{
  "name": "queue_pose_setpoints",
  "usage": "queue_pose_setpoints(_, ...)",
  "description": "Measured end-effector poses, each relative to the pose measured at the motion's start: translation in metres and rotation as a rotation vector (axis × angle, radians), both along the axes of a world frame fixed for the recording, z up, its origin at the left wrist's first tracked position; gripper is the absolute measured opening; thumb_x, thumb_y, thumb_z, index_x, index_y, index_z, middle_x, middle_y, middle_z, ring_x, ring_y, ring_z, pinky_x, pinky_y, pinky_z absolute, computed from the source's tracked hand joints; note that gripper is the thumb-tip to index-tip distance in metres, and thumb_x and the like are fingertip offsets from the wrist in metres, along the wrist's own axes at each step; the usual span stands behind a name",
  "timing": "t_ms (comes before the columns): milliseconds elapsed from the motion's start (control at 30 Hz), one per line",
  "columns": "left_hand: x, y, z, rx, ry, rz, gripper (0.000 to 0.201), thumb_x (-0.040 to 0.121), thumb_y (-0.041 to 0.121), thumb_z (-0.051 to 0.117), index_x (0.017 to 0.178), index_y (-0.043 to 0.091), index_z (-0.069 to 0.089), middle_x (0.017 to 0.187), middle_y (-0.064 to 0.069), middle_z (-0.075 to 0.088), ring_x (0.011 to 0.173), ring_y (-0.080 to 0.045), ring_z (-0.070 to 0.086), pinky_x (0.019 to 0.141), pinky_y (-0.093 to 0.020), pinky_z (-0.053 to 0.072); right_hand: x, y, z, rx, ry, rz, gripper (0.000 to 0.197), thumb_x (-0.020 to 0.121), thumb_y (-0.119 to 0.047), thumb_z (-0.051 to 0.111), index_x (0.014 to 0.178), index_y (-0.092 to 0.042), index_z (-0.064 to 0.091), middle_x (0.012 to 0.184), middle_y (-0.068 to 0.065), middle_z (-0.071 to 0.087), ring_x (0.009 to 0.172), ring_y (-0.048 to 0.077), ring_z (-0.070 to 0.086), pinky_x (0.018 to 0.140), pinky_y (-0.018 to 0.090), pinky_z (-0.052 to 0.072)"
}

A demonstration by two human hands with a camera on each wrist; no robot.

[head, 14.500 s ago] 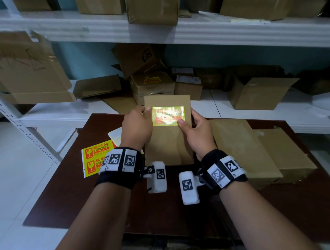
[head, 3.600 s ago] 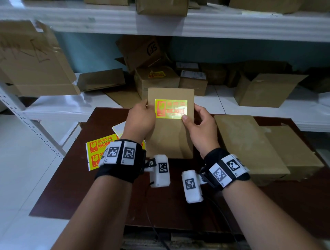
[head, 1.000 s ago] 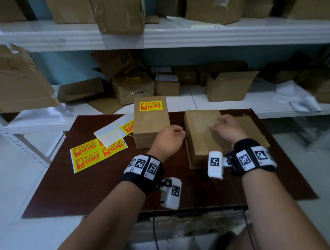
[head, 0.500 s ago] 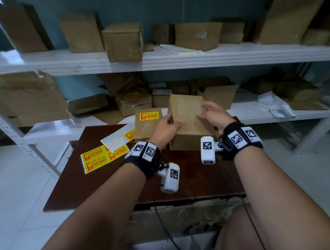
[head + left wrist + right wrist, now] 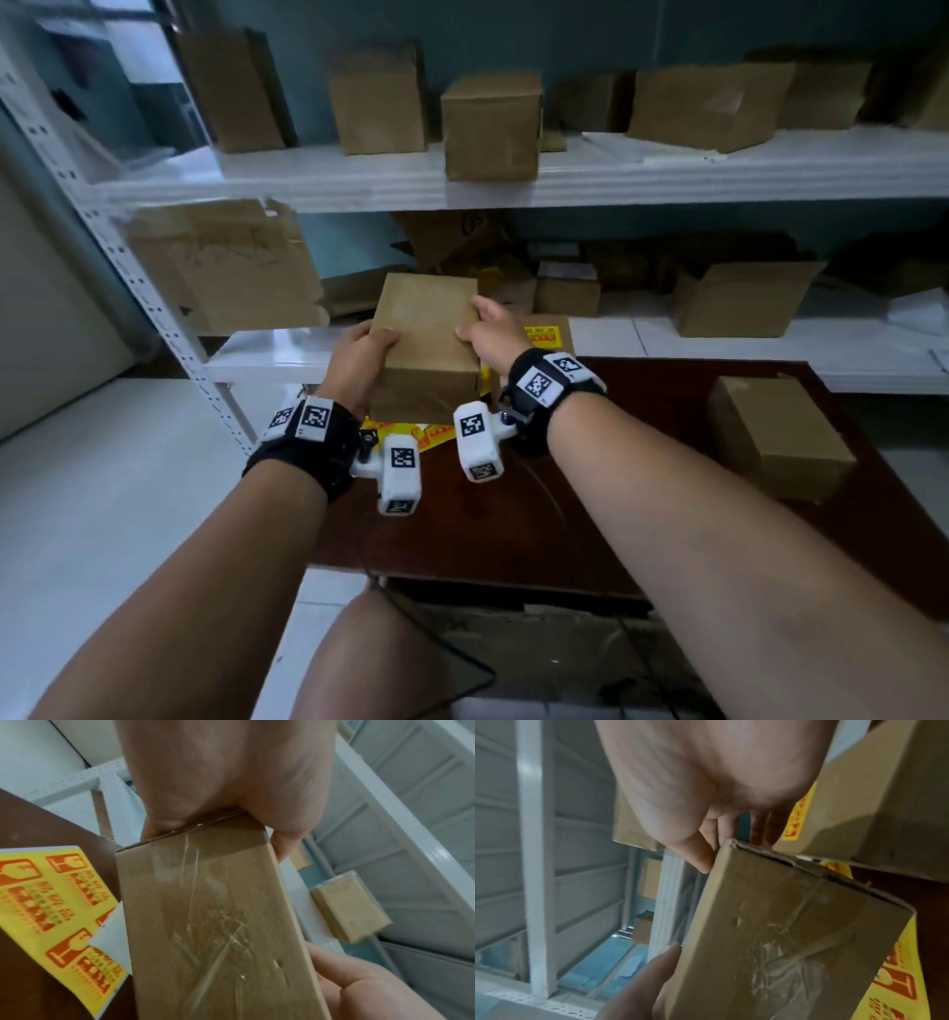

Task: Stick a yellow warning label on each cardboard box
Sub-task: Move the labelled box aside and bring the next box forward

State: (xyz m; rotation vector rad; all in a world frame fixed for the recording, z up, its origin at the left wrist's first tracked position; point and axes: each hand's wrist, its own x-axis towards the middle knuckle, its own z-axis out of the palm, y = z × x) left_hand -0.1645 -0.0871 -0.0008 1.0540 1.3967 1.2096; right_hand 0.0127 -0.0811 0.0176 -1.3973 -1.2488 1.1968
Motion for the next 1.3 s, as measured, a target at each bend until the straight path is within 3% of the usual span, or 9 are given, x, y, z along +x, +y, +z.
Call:
queue_pose_setpoints(233, 0.003, 0.011, -0.045, -0.081, 0.013, -0.006, 0.046, 0.084, 0.037, 0.064, 0.128, 0.022, 0.061, 0.114, -0.005, 0.070, 0.099, -0.025, 0.068, 0.081, -0.041, 0.056, -0.005, 0.012, -0.035, -0.115, 0.016, 0.000, 0.068, 0.097, -0.010, 0.057, 0.157, -0.027, 0.031, 0.151, 0.002, 0.046, 0.116, 0.021, 0.058, 0.103, 0.041, 0.051)
queue_pose_setpoints(433, 0.053, 0.017, -0.058, -0.042, -0.013, -0.103, 0.042, 0.091, 0.029, 0.063, 0.131, 0.017, 0.059, 0.117, -0.005, 0.069, 0.102, -0.023, 0.067, 0.090, -0.040, 0.054, 0.042, -0.004, -0.042, -0.101, 0.008, -0.115, 0.062, 0.101, -0.008, 0.054, 0.157, -0.027, 0.033, 0.155, 0.002, 0.041, 0.107, 0.012, 0.045, 0.081, 0.023, 0.045)
queue_pose_setpoints(567, 0.095, 0.015, -0.064, -0.037, -0.020, -0.154, 0.038, 0.091, 0.030, 0.062, 0.127, 0.019, 0.060, 0.115, -0.004, 0.069, 0.099, -0.022, 0.067, 0.084, -0.037, 0.055, 0.082, -0.016, -0.045, -0.090, -0.027, -0.169, 0.062, 0.101, -0.006, 0.053, 0.156, -0.026, 0.034, 0.152, 0.002, 0.044, 0.096, 0.007, 0.051, 0.073, 0.020, 0.044)
queue_pose_setpoints(733, 0.134, 0.004, -0.088, -0.071, -0.022, -0.164, 0.050, 0.075, 0.037, 0.064, 0.122, 0.021, 0.065, 0.112, -0.002, 0.072, 0.100, -0.023, 0.069, 0.096, -0.046, 0.054, 0.121, -0.036, -0.063, -0.073, -0.218, -0.193, 0.059, 0.099, -0.015, 0.059, 0.154, -0.025, 0.039, 0.156, 0.000, 0.042, 0.132, 0.019, 0.049, 0.103, 0.028, 0.043)
queue_pose_setpoints(833, 0.146, -0.004, -0.101, -0.102, -0.034, -0.173, 0.054, 0.075, 0.035, 0.064, 0.128, 0.022, 0.062, 0.115, -0.002, 0.071, 0.101, -0.023, 0.069, 0.097, -0.047, 0.053, 0.130, -0.044, -0.068, -0.069, -0.445, -0.148, 0.059, 0.098, -0.020, 0.059, 0.154, -0.026, 0.039, 0.156, -0.001, 0.043, 0.138, 0.022, 0.047, 0.110, 0.032, 0.042)
queue_pose_setpoints(967, 0.153, -0.018, -0.100, -0.102, 0.029, -0.168, 0.046, 0.091, 0.025, 0.062, 0.135, 0.015, 0.053, 0.120, -0.005, 0.066, 0.103, -0.023, 0.065, 0.094, -0.042, 0.053, 0.133, -0.050, -0.069, -0.080, -0.719, -0.077, 0.056, 0.096, -0.023, 0.056, 0.151, -0.027, 0.043, 0.156, 0.001, 0.045, 0.144, 0.030, 0.039, 0.117, 0.044, 0.037)
queue_pose_setpoints(1067, 0.146, -0.022, -0.101, -0.109, 0.148, -0.164, 0.046, 0.092, 0.026, 0.061, 0.135, 0.013, 0.053, 0.119, -0.006, 0.065, 0.102, -0.024, 0.064, 0.091, -0.040, 0.053, 0.128, -0.059, -0.073, -0.079, -0.839, -0.002, 0.052, 0.097, -0.026, 0.057, 0.148, -0.025, 0.049, 0.153, 0.003, 0.049, 0.138, 0.027, 0.047, 0.114, 0.038, 0.040)
queue_pose_setpoints(1200, 0.135, -0.024, -0.102, -0.103, 0.313, -0.182, 0.045, 0.093, 0.026, 0.061, 0.134, 0.010, 0.053, 0.119, -0.005, 0.063, 0.101, -0.023, 0.060, 0.085, -0.033, 0.048, 0.116, -0.069, -0.085, -0.095, -0.836, 0.003, 0.051, 0.097, -0.025, 0.052, 0.148, -0.030, 0.048, 0.167, 0.008, 0.020, 0.146, 0.034, 0.036, 0.118, 0.040, 0.036)
queue_pose_setpoints(1300, 0.129, -0.020, -0.100, -0.116, 0.395, -0.219, 0.050, 0.092, 0.031, 0.064, 0.135, 0.009, 0.051, 0.124, -0.008, 0.063, 0.107, -0.026, 0.061, 0.087, -0.033, 0.048, 0.115, -0.072, -0.086, -0.087, -0.718, -0.044, 0.051, 0.096, -0.020, 0.055, 0.146, -0.029, 0.052, 0.167, 0.005, 0.021, 0.151, 0.028, 0.027, 0.122, 0.038, 0.026)
